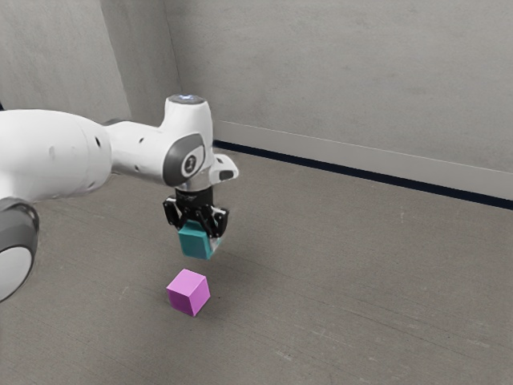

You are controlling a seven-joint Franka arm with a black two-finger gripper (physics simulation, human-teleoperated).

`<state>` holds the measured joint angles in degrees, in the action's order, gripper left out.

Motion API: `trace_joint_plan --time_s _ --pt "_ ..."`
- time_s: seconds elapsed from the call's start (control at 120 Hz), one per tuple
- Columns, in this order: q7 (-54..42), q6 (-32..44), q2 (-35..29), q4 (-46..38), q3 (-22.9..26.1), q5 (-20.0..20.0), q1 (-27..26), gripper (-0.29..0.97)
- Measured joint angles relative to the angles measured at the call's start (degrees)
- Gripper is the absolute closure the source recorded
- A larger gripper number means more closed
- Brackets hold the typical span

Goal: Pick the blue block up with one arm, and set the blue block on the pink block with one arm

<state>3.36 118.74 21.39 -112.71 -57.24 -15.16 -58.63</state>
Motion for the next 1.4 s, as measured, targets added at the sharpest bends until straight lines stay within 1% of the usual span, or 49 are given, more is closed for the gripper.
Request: trace_joint_plan --time_s 0.1,0.267,0.358,0.458,0.583,0.808,0.975,1.183,1.333,1.367,1.4 --pt "-0.6 0.0 -1.5 -3.7 -5.4 0.2 -5.5 0.28" --pt "-1.9 0.0 -3.0 -7.0 -7.8 0.8 -8.1 0.28" --pt "-2.7 -0.1 -4.0 -8.5 -11.4 1.6 -12.0 0.28" --pt "-3.4 -0.2 -4.3 -9.8 -12.6 2.0 -13.6 0.28" --pt "-4.1 -0.3 -4.3 -10.5 -12.8 2.2 -14.0 0.28" --pt "-5.3 -0.3 -3.5 -10.0 -12.3 2.0 -13.8 0.12" --pt "-5.8 -0.3 -3.6 -9.1 -12.2 2.0 -13.5 0.06" --pt "-6.4 -0.4 -4.0 -3.6 -12.8 2.7 -13.4 0.02" --pt "-6.7 -2.3 -6.0 2.0 -14.2 4.4 -13.4 0.01" --pt "-6.7 -2.8 -7.7 3.0 -14.4 5.4 -13.6 0.01" --pt "-6.8 -3.9 -8.8 5.7 -14.2 7.4 -14.0 0.01"
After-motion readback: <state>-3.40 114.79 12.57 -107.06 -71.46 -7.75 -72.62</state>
